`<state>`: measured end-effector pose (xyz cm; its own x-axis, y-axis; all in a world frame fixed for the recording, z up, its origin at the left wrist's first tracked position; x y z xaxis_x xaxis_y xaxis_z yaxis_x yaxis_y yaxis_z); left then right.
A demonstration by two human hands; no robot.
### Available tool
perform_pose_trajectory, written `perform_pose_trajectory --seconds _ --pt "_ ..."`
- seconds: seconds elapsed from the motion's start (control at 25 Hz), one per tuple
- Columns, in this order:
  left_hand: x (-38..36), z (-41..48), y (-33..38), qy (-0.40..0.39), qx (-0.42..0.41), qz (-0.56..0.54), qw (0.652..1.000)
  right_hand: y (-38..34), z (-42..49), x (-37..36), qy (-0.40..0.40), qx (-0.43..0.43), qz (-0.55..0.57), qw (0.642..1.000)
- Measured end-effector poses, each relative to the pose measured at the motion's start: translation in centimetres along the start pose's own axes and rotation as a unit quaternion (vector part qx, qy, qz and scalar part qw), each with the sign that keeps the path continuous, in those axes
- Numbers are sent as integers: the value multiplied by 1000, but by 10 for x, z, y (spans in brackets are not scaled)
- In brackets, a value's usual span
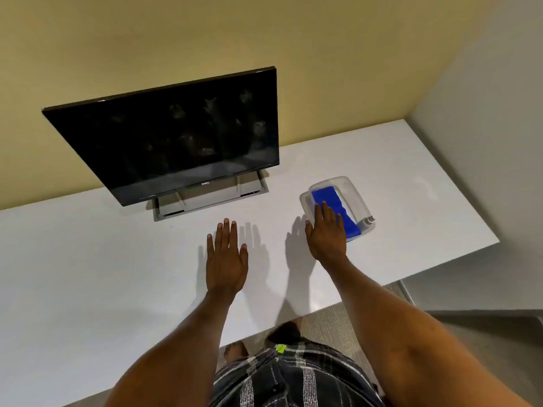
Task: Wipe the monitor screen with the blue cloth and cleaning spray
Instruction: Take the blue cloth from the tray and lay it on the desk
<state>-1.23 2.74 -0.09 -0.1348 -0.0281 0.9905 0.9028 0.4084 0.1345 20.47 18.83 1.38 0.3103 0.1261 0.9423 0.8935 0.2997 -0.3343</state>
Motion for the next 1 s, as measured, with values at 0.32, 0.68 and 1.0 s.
perform_pose_trajectory --seconds 0.32,0.68,1.0 --pt "-53 16 47 -116 3 35 993 63 55 9 -46 -56 59 996" --pt "-89 27 57 -196 77 32 977 93 128 -17 -133 -178 166 961" --pt "-105 21 57 -215 106 -7 971 105 145 -38 -124 -218 142 958"
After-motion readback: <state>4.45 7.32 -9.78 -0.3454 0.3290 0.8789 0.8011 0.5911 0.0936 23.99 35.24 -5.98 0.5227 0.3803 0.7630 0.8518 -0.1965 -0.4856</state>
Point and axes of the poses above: each hand's wrist, its own z-axis towards the middle knuckle, its own x-axis out of the back of the hand, y = z × x, the point moved 3 cm from there along z, towards the middle knuckle, and after that the axes turned 12 degrees about z, right-handed, at the moved point
